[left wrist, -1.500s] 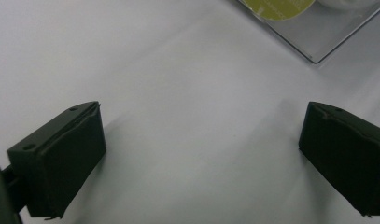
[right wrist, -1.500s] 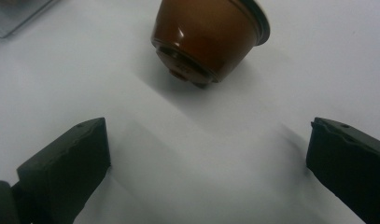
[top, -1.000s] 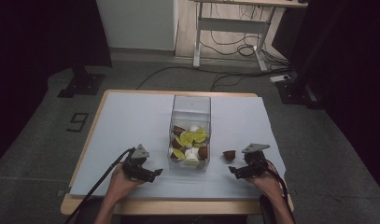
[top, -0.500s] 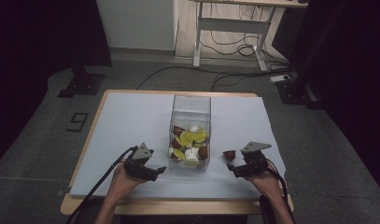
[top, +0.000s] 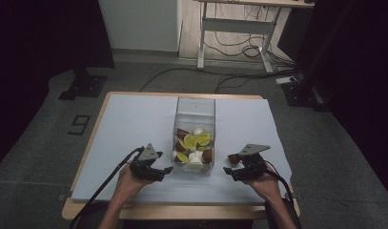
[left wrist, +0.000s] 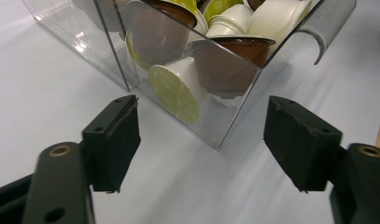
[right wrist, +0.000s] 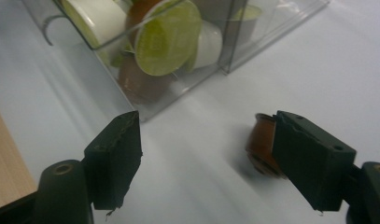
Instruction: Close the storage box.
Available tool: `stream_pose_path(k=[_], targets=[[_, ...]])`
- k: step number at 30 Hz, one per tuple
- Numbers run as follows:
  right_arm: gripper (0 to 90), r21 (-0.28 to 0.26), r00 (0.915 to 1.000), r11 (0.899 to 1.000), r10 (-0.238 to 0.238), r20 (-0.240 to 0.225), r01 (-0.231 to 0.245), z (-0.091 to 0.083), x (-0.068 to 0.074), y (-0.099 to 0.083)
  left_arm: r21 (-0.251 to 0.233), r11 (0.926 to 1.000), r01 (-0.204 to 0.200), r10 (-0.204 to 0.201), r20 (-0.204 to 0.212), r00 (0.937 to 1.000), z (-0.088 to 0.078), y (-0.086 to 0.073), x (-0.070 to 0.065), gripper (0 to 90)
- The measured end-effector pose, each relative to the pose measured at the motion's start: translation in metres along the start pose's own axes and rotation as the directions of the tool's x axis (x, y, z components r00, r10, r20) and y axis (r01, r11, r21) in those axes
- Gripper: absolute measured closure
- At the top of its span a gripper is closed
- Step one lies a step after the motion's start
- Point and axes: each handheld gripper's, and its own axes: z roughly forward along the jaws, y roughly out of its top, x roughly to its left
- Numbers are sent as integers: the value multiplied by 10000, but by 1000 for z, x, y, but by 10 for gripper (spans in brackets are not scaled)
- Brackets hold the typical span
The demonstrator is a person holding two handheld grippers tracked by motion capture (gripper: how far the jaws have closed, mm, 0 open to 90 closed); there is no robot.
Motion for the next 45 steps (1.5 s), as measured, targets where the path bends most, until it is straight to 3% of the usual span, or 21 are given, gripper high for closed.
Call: stream_pose_path(k=[8, 13, 23, 26, 34, 45], targets=[[335, -122, 9981, 9998, -152, -592, 145, 5, 10, 9, -116, 9998, -143, 144, 108, 9998, -1, 4, -1, 368], [429, -180, 9933, 9996, -216, -1134, 197, 9, 15, 14, -164, 9998, -147, 150, 207, 9997, -1, 5, -2, 422], [630, -134, 9849, 9983, -582, -1628, 568, 17, 25, 20, -132, 9995, -272, 277, 379, 9989, 0, 5, -3, 521], [689, -116, 9847, 9970, -772, -1565, 764, 19, 28, 22, -129, 9995, -282, 288, 480, 9984, 1, 5, -3, 545], [737, -121, 9870, 9983, -590, -1497, 578, 20, 28, 23, -247, 9995, -219, 234, 585, 9980, 6, 6, -3, 589], [740, -104, 9925, 9989, -456, -1134, 447, 25, 24, 28, -525, 9986, 31, 0, 577, 9983, 8, 9, 3, 654]])
